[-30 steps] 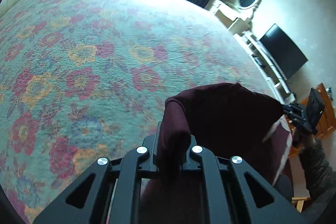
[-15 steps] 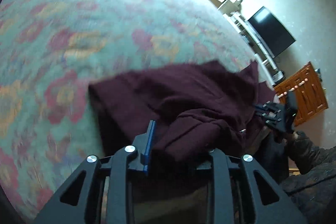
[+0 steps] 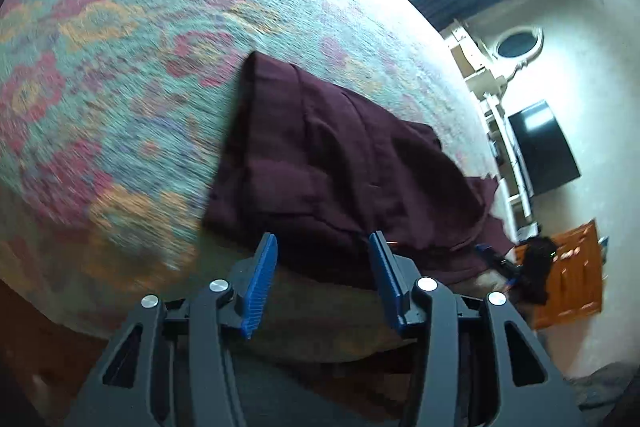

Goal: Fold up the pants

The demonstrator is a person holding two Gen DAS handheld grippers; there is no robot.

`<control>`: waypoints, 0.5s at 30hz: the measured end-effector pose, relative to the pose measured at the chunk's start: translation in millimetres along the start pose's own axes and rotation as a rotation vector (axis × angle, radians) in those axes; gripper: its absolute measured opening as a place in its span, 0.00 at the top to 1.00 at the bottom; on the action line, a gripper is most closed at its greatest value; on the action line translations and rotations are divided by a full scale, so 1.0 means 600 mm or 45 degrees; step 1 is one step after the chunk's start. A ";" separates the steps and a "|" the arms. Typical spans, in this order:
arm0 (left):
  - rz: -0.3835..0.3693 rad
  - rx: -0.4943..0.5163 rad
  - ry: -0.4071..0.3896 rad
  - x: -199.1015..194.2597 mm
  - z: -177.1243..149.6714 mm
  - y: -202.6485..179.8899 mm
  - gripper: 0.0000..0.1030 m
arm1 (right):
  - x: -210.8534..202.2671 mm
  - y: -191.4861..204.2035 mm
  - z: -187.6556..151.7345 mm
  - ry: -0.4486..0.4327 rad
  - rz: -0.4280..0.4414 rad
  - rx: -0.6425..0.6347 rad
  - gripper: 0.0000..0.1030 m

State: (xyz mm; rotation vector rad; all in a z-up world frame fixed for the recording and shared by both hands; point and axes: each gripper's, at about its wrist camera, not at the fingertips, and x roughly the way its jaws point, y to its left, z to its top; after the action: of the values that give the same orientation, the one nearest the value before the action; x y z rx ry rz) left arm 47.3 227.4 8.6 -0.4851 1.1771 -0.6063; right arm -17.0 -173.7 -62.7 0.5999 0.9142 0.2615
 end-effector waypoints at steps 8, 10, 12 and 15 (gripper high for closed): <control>0.065 -0.359 -0.049 0.038 -0.013 0.033 0.49 | 0.010 0.016 -0.023 -0.018 0.008 0.009 0.46; 0.083 -0.397 -0.067 0.041 -0.008 0.033 0.49 | 0.014 0.018 -0.027 -0.014 0.013 0.013 0.46; 0.118 -0.402 -0.091 0.041 0.000 0.023 0.48 | 0.010 0.014 -0.029 -0.013 0.020 0.030 0.46; 0.181 -0.375 -0.101 0.041 0.005 0.004 0.48 | 0.013 0.009 -0.028 -0.024 0.042 0.070 0.46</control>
State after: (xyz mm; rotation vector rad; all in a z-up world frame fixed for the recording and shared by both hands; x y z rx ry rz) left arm 57.1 213.2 -8.9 -0.6622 1.2195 -0.2888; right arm -26.1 -159.6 -72.5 0.6672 0.8965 0.2605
